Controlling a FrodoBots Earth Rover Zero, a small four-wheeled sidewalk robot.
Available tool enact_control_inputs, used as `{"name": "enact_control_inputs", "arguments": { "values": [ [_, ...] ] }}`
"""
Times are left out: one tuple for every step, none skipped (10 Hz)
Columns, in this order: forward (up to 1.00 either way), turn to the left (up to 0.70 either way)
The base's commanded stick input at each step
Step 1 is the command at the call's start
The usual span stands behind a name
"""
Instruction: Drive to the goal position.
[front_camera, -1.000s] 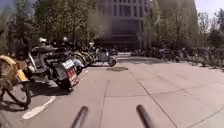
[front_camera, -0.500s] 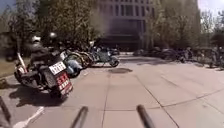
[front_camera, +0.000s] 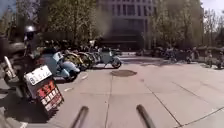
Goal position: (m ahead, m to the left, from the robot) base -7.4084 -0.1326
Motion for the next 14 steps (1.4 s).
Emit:
{"name": "enact_control_inputs", "arguments": {
  "values": [
    [0.7,-0.3],
    [0.7,-0.16],
    [0.7,-0.01],
    [0.7,0.0],
    [0.7,0.0],
    [0.7,0.0],
    [0.7,0.0],
    [0.66,0.0],
    [0.59,0.0],
    [0.55,0.0],
    [0.53,0.0],
    [0.51,0.0],
    [0.52,0.0],
    [0.58,0.0]
  ]
}}
